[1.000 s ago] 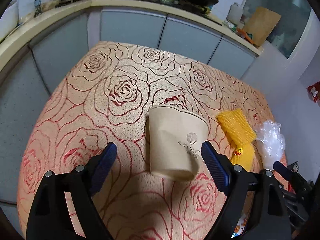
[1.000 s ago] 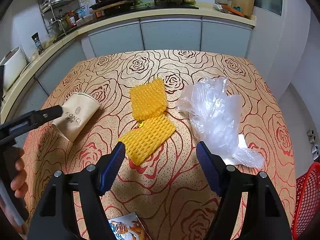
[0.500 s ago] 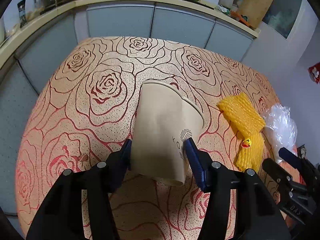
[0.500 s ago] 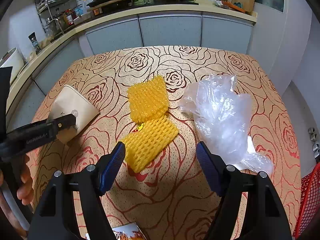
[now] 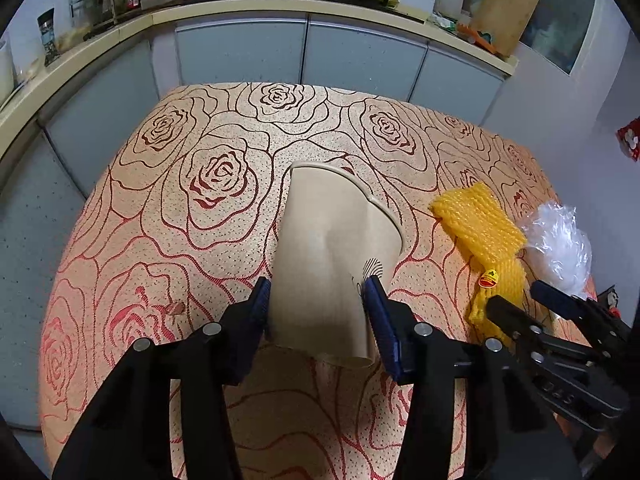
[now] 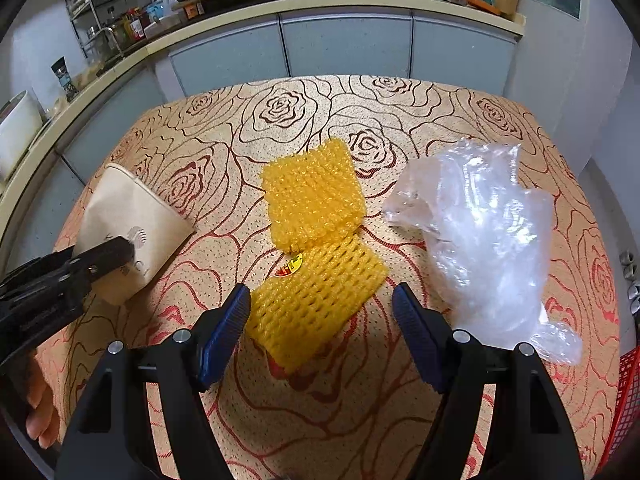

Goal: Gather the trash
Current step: 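Grasp a yellow foam net with the right tool while the left holds the cup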

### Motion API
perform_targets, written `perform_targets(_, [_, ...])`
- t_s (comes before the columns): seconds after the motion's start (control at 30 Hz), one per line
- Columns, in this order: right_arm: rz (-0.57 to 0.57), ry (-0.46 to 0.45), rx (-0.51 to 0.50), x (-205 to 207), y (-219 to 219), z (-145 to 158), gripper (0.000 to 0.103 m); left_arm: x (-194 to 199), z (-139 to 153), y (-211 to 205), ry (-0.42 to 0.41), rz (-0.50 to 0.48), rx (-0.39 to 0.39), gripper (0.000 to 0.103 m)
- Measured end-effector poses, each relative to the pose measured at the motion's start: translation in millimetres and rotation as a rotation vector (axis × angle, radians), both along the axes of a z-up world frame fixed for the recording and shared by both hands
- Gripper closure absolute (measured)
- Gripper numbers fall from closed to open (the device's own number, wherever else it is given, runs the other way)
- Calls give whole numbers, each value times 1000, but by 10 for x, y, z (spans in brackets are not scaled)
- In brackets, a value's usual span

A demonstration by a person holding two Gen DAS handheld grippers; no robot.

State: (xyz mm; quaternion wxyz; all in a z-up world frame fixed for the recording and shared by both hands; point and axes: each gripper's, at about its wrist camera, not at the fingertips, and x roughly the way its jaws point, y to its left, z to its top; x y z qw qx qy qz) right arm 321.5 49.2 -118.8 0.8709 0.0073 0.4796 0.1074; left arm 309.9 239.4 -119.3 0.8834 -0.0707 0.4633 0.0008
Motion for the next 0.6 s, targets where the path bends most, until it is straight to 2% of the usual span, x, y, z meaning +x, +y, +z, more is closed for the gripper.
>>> perform_targets(0.33, [10,-1,-13,28,49,-64,33,-91,22,38,-6,12,15,55])
perform_targets(0.4, [21,-1,-9,29,59,-66,39,-110,22,44,-6,14,14,55])
perform_targets(0.6, [86,6,13,-1,146,-34,68,-153,24,54,-6,19,8,55])
